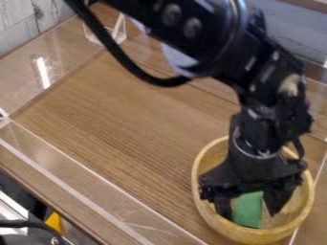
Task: Remove the green block from inside the brown bowl and put it on the table
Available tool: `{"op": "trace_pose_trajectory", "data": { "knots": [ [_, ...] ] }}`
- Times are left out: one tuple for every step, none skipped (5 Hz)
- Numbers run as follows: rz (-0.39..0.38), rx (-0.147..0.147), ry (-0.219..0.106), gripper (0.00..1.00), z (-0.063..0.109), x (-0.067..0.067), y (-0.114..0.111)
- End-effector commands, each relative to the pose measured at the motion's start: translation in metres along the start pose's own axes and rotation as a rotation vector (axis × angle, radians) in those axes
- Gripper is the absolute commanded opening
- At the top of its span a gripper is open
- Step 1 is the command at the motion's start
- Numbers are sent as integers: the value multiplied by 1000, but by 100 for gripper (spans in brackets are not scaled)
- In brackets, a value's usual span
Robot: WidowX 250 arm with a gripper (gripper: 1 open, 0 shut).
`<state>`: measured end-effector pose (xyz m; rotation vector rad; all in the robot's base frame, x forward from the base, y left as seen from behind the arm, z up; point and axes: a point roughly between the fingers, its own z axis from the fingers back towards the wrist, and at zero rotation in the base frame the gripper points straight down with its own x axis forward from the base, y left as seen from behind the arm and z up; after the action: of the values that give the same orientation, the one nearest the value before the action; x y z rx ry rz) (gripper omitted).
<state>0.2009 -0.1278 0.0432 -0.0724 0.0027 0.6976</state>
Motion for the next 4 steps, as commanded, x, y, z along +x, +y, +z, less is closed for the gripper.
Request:
{"op": "trace_pose_trajectory", "data": {
  "knots": [
    [80, -36, -26, 0, 6, 6, -15],
    [73, -37, -24, 0, 8, 4, -10],
    [67, -38, -21, 0, 10, 2, -4],
    [50, -41, -17, 0, 23, -3, -5]
  ]
}}
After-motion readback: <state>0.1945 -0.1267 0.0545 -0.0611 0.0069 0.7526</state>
